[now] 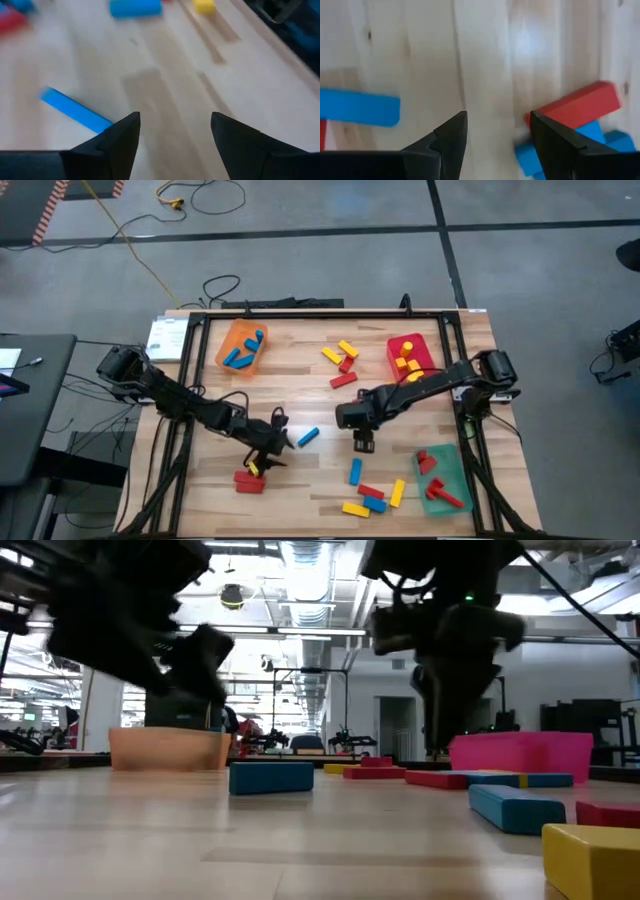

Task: Sort blocks
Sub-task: Put the red rectangle block into the green bin

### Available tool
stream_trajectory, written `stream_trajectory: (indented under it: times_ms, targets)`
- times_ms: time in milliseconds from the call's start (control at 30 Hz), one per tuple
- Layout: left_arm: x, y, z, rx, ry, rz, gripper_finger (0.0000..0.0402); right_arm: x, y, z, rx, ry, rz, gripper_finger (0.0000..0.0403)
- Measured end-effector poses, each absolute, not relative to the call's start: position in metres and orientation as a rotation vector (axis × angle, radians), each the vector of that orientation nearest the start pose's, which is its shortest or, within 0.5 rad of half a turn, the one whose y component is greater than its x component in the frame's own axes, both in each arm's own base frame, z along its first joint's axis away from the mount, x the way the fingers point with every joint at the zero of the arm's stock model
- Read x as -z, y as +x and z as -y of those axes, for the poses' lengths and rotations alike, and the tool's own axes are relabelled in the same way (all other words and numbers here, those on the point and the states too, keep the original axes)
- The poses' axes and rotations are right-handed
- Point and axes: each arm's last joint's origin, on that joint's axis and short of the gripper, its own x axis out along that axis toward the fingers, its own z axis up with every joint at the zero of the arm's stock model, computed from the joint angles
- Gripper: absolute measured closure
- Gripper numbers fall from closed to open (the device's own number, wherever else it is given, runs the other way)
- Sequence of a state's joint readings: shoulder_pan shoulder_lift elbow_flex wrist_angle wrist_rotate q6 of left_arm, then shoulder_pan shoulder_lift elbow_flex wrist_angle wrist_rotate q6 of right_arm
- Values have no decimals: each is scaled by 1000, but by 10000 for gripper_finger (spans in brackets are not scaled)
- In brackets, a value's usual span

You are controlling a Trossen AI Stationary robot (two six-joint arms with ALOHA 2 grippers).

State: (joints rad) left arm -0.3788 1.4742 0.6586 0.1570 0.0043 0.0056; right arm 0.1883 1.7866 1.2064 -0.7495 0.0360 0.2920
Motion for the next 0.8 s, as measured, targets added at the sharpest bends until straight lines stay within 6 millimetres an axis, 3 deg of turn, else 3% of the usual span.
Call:
stream_trajectory:
  times_ms: [333,600,800]
  targets:
    - [-157,234,134,506,-25,-896,162,-183,327,-81,32,78,-1338,175]
    - [-146,208,149,436,-109,-1136,162,-183,324,-91,8,61,-1336,175]
    - [-145,203,146,313,-83,-1167,162,-184,327,-90,4,67,-1314,175]
